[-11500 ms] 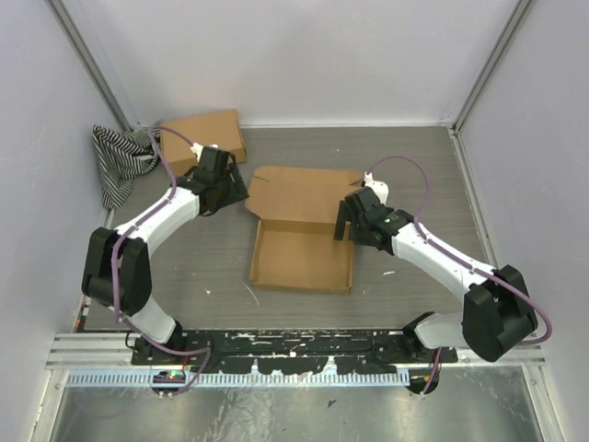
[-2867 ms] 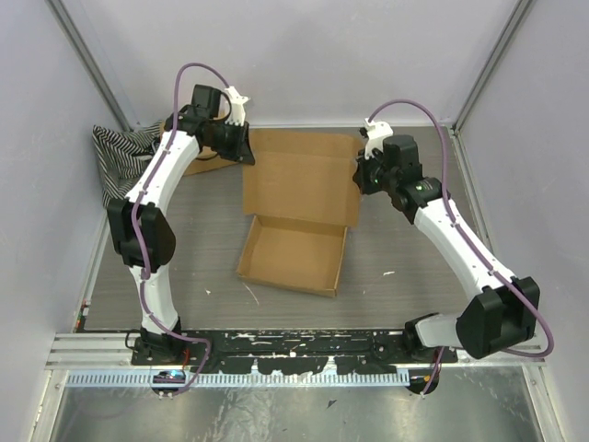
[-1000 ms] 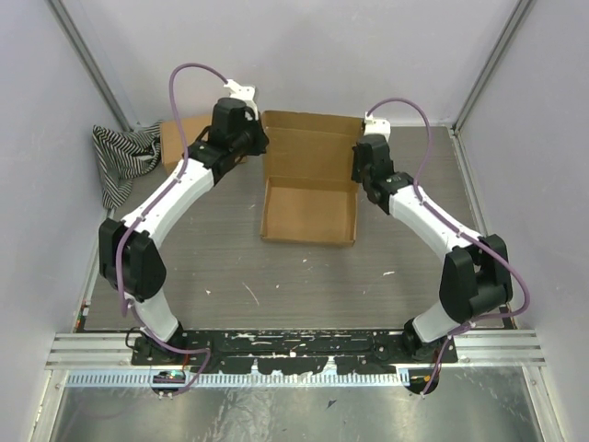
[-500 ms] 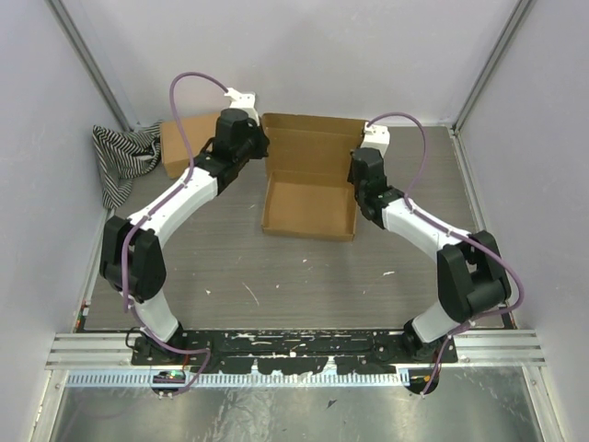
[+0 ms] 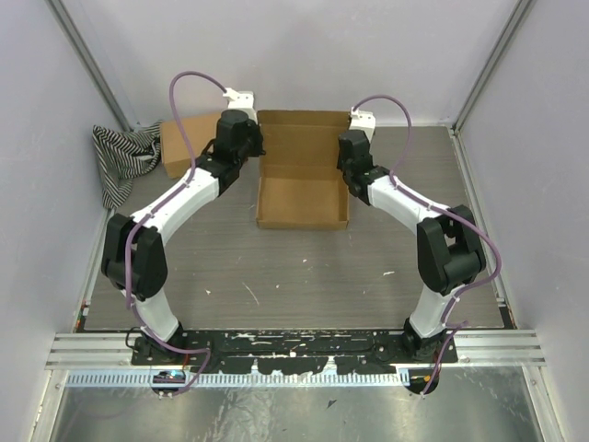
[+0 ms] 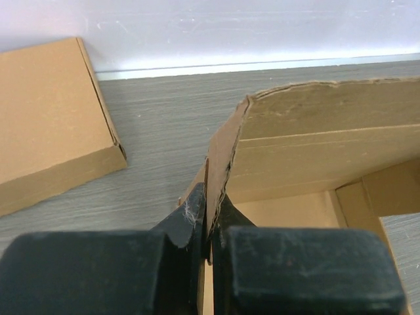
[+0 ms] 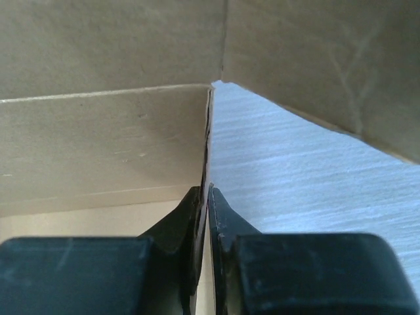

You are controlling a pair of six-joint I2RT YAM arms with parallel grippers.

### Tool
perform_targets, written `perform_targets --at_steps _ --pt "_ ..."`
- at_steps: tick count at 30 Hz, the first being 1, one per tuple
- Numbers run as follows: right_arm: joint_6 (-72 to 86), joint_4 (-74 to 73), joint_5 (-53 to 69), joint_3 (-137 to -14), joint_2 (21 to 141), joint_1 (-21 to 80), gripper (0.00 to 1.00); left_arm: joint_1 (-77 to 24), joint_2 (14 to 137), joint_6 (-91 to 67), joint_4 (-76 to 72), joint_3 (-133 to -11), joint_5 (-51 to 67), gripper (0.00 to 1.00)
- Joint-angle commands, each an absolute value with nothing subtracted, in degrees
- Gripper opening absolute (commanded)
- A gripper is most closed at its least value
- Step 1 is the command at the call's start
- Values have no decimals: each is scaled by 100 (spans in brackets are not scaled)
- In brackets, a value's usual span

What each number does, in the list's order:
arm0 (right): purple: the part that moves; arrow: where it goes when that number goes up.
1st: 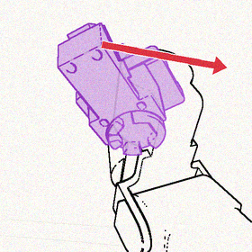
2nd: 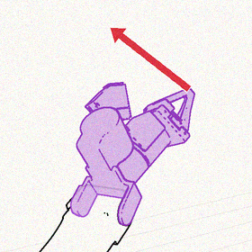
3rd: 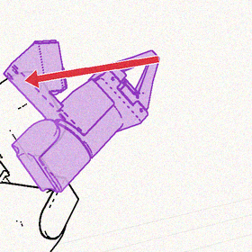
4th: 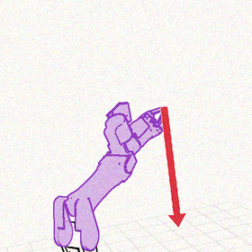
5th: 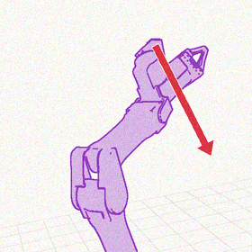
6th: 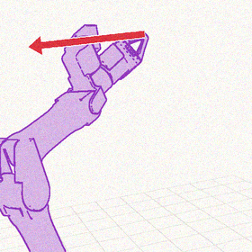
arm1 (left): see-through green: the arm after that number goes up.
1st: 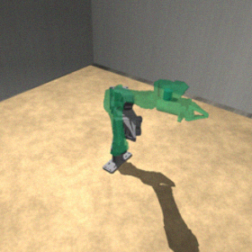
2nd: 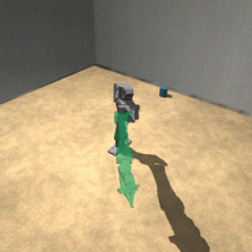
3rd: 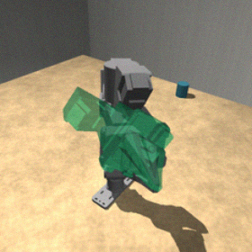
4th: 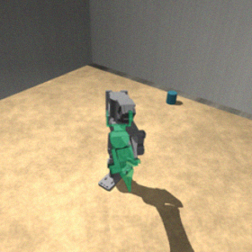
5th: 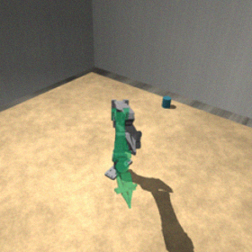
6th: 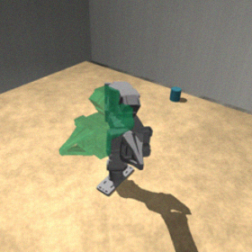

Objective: Fold the paper box

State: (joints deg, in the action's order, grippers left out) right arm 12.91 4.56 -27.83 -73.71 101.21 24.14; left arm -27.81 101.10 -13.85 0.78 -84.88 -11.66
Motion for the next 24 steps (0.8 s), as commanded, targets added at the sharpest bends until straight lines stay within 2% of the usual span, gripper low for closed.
perform_targets --at_steps 1,10,18,21,24 --pt "1681 -170 -2277 -7642 10008 2466 15 -2830 10075 -1704 -55 -8304 -1178 10" --pt "1923 -1553 -1648 -7821 9870 2470 17 -2919 9933 -2252 376 -7976 -1042 11" --pt "1962 -2247 -1308 -7576 9619 2472 25 -3030 9641 -2235 464 -7424 -1210 13" --pt "1944 -2375 -1016 -7346 9418 2476 31 -3115 9479 -2168 594 -7202 -1380 16" --pt "1888 -2582 -799 -7133 9154 2475 36 -3212 9272 -2087 839 -7014 -1570 24"
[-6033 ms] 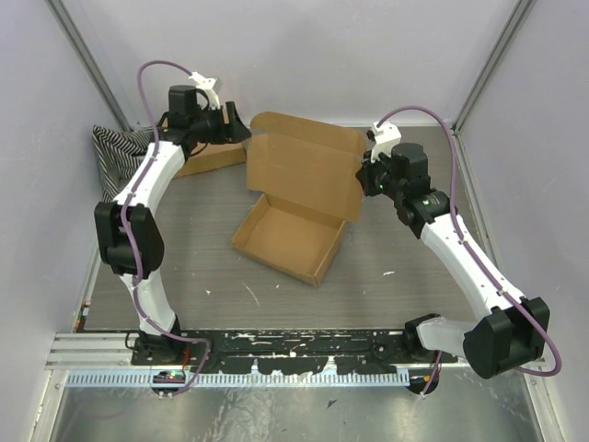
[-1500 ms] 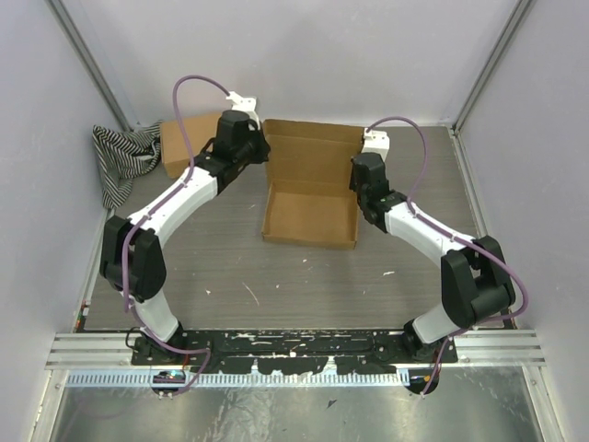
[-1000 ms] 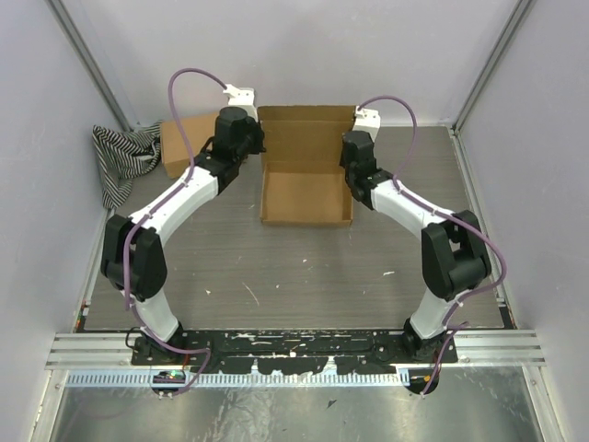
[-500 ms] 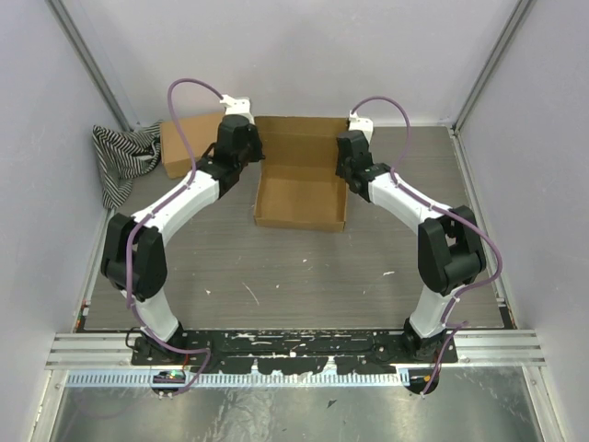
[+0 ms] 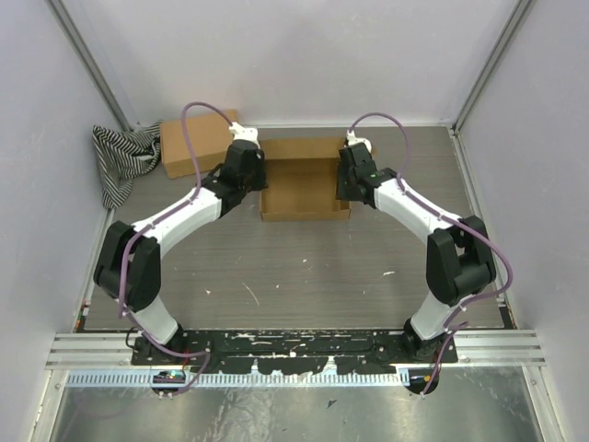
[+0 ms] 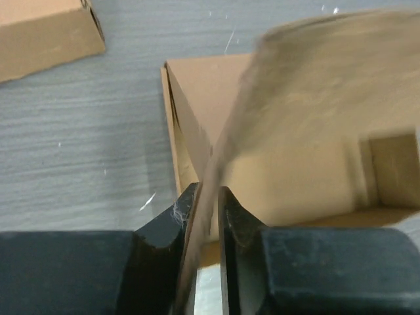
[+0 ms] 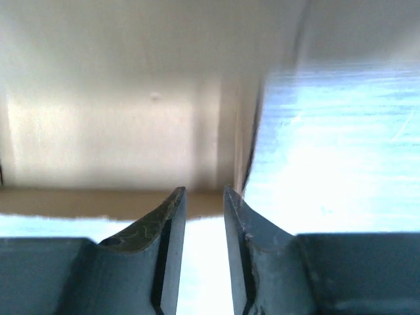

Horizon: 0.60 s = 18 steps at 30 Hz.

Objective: Fold the paper box

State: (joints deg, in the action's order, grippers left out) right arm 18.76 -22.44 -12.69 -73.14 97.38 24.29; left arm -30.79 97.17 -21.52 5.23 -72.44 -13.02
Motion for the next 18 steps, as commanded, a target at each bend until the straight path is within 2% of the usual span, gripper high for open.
perform_targets --at_steps 1,6,11,15,18 --pt "1863 -2669 -701 -7058 9035 2475 37 -3244 9174 -2085 982 -6941 -1611 27" --pt "1751 -3096 -192 -6492 8116 2485 46 -3364 8409 -2370 1638 -6473 -1612 43" --pt "1787 -3353 31 -5836 7092 2486 47 -3530 7160 -2403 1515 -5510 -1511 47" --pt "1895 -3480 270 -5838 6491 2502 46 -3601 6278 -2556 1650 -5066 -1503 48" --pt "1990 -3461 230 -5901 6050 2496 46 -3612 5773 -2672 1629 -4850 -1508 53"
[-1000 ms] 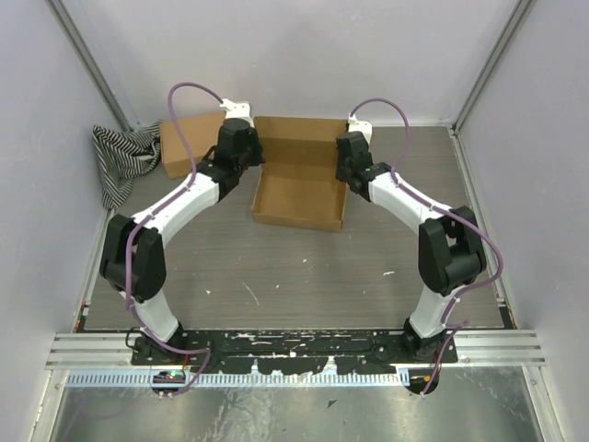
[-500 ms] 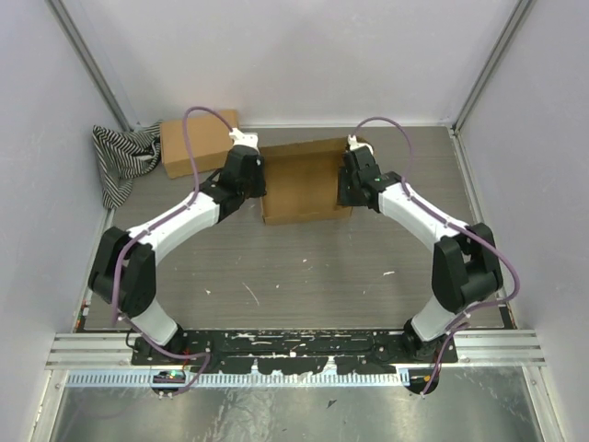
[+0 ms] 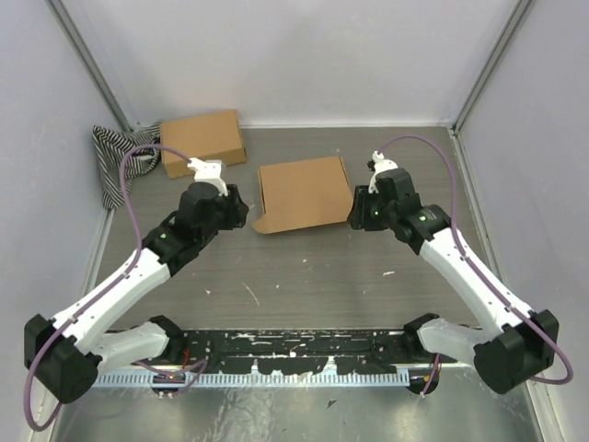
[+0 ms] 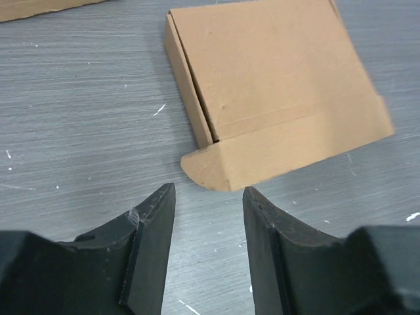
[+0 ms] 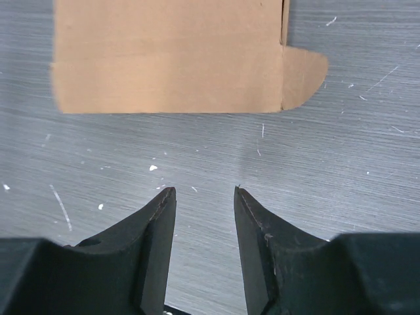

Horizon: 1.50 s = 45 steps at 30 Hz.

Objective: Fold the paper box

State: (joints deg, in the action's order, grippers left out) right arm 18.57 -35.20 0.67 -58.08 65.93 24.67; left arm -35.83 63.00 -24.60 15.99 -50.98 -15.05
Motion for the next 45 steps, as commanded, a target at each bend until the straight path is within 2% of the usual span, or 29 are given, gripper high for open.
perform_targets --at_steps 1,4,6,12,19,23,33,45 --pt "1992 -3400 60 -5921 5952 2499 49 -3611 5693 -2680 1559 -4807 -1474 56" --pt "1992 -3088 -764 -5950 6063 2478 67 -3608 5816 -2703 1218 -4740 -1465 70" --pt "1891 -2823 -967 -6096 6541 2397 71 -3603 6210 -2664 917 -4791 -1508 76" --pt "1640 -2004 -1521 -6847 8462 2198 67 -3396 8474 -2517 1226 -6097 -1564 79" --pt "1760 -949 -988 -6934 9648 1764 65 -3260 9810 -2453 1348 -7080 -1644 78" --pt "1840 -388 -554 -6717 9827 1626 65 -3204 10055 -2500 1272 -7186 -1507 78" --pt "1897 -330 391 -6552 10112 1608 59 -3108 10683 -2397 1393 -7594 -1143 76" --pt "1972 -528 780 -6136 9421 1672 56 -3000 10847 -2365 1290 -7796 -862 75"
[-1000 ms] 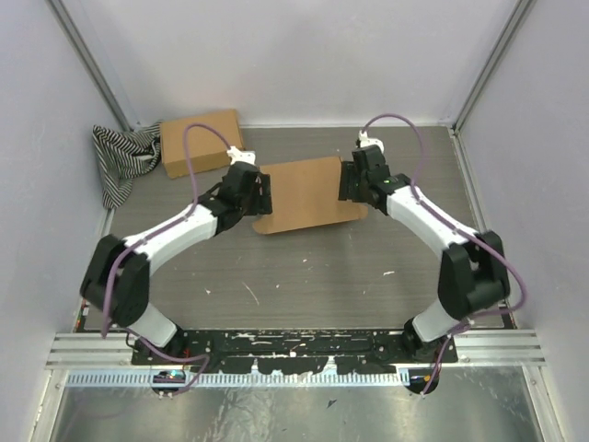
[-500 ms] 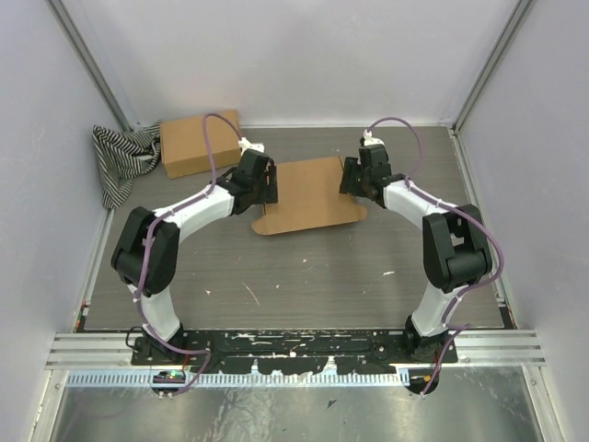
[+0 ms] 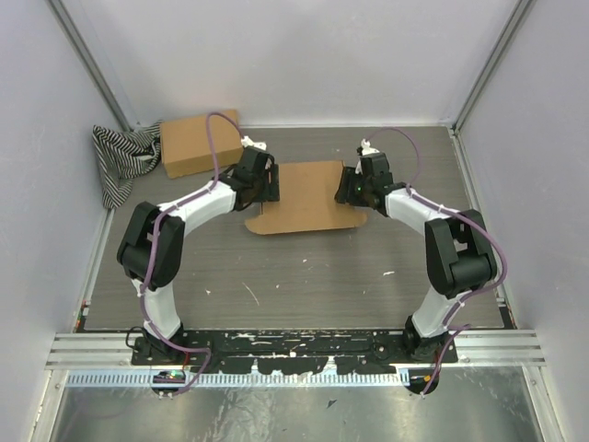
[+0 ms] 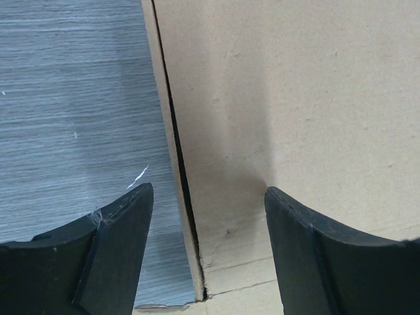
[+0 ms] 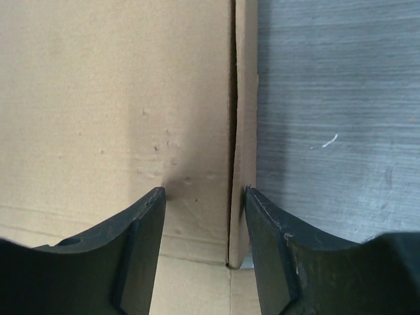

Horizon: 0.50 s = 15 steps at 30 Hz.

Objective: Fold the paper box

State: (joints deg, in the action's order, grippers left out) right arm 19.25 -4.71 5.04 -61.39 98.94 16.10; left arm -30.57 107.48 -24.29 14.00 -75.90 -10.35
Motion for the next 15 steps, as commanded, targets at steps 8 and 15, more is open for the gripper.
perform_targets --at_steps 8,15 --pt "1988 -1308 -479 -6289 9012 1798 58 -2910 10610 -2306 1551 -7754 -1135 76" --pt "1993 -1358 -189 -5641 7738 1794 82 -2822 9058 -2448 1246 -6293 -808 82"
